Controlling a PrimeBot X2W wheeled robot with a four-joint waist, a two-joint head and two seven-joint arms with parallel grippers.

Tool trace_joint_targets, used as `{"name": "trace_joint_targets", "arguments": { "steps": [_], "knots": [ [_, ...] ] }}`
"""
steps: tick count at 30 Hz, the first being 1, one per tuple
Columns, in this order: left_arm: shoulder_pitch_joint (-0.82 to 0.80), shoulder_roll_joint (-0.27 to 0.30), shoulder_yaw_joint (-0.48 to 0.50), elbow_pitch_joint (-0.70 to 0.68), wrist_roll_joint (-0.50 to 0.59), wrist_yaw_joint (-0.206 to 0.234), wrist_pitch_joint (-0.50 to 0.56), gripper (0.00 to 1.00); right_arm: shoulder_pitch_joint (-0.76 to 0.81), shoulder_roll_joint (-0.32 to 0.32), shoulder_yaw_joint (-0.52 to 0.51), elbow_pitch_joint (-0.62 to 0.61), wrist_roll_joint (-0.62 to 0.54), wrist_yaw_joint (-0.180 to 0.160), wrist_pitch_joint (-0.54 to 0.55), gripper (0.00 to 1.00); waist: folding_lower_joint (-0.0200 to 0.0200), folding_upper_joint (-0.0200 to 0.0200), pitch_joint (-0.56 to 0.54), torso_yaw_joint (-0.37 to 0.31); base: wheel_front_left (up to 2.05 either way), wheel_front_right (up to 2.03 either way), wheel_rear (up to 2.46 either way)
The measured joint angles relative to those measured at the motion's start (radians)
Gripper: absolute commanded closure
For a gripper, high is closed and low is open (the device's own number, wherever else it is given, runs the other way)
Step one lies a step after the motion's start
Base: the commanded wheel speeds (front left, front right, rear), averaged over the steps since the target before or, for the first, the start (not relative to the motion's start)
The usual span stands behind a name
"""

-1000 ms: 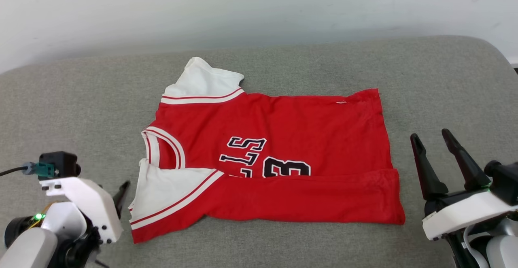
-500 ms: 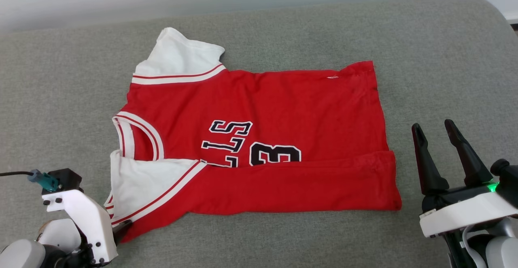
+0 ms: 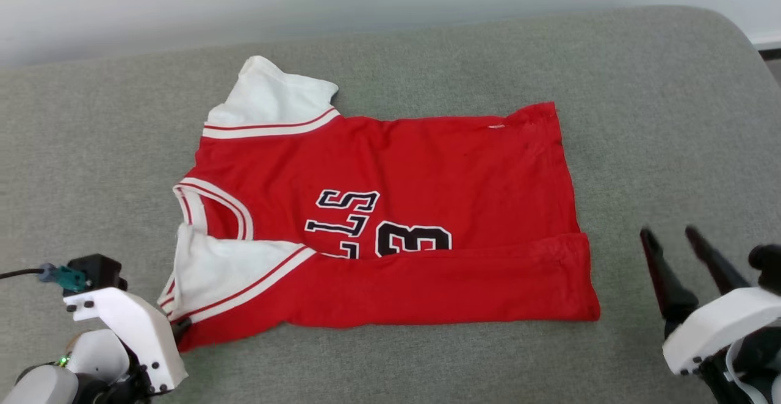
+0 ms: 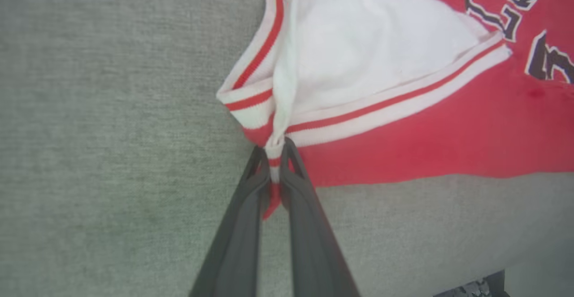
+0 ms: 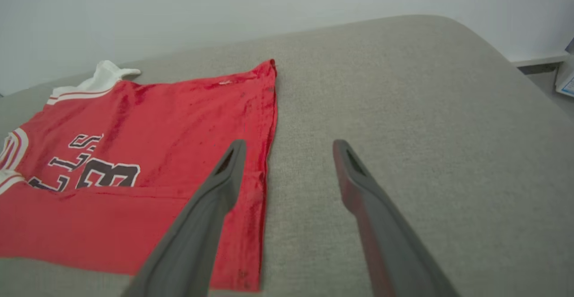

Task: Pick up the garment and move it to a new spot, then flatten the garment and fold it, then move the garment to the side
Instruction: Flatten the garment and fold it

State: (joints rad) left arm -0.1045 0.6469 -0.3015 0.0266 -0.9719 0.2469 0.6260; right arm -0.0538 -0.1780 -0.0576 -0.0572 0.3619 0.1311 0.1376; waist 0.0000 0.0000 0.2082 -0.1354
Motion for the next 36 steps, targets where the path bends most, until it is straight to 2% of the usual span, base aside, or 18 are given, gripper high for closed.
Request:
{"name": "trace_joint_targets", "arguments": {
  "steps": [6,7,11,19,20,21,22,31,32,36],
  "knots": [
    [0.017,-0.002,0.025,-0.077,0.023,0.013,-0.067,1.00,0.031,-0.059,-0.011,0.022,0.066,0.000,0.353,0.00,0.0000,0.0000,-0.026,0.033,0.00,0.00,0.00],
    [0.016,-0.002,0.024,-0.119,0.038,0.018,-0.083,1.00,0.035,-0.079,-0.009,0.023,0.100,0.000,0.464,0.00,0.0000,0.0000,-0.024,0.055,0.00,0.00,0.00],
    [-0.006,-0.010,0.012,-0.163,0.061,0.026,-0.093,1.00,0.023,-0.082,0.008,0.051,0.132,0.000,0.543,0.00,0.0000,0.0000,0.000,0.079,0.00,0.00,0.00],
    [-0.049,-0.042,-0.024,-0.171,0.080,0.017,-0.102,1.00,-0.065,-0.078,0.062,0.170,0.170,0.000,0.582,0.00,0.0000,0.0000,0.058,0.123,0.00,0.00,0.00],
    [-0.049,-0.047,-0.027,-0.166,0.080,0.017,-0.103,1.00,-0.070,-0.080,0.069,0.179,0.174,0.000,0.589,0.51,0.0000,0.0000,0.061,0.127,0.00,0.00,0.00],
    [-0.049,-0.050,-0.030,-0.161,0.080,0.015,-0.104,1.00,-0.075,-0.083,0.072,0.188,0.181,0.000,0.594,0.79,0.0000,0.0000,0.064,0.130,0.00,0.00,0.00],
    [-0.049,-0.053,-0.031,-0.157,0.080,0.014,-0.106,1.00,-0.081,-0.084,0.075,0.196,0.189,0.000,0.599,1.00,0.0000,0.0000,0.065,0.132,0.00,0.00,0.00],
    [-0.042,-0.081,-0.036,-0.120,0.070,0.003,-0.139,1.00,-0.094,-0.103,0.112,0.221,0.205,0.000,0.586,1.00,0.0000,0.0000,0.020,0.126,0.00,0.00,0.00],
    [-0.021,-0.091,-0.025,-0.109,0.071,0.012,-0.173,1.00,-0.093,-0.120,0.126,0.196,0.200,0.000,0.568,1.00,0.0000,0.0000,-0.018,0.124,0.00,0.00,0.00],
    [0.005,-0.106,-0.013,-0.102,0.070,0.028,-0.200,1.00,-0.078,-0.133,0.128,0.176,0.199,0.000,0.562,1.00,0.0000,0.0000,-0.061,0.130,0.00,0.00,0.00]
  ]
}}
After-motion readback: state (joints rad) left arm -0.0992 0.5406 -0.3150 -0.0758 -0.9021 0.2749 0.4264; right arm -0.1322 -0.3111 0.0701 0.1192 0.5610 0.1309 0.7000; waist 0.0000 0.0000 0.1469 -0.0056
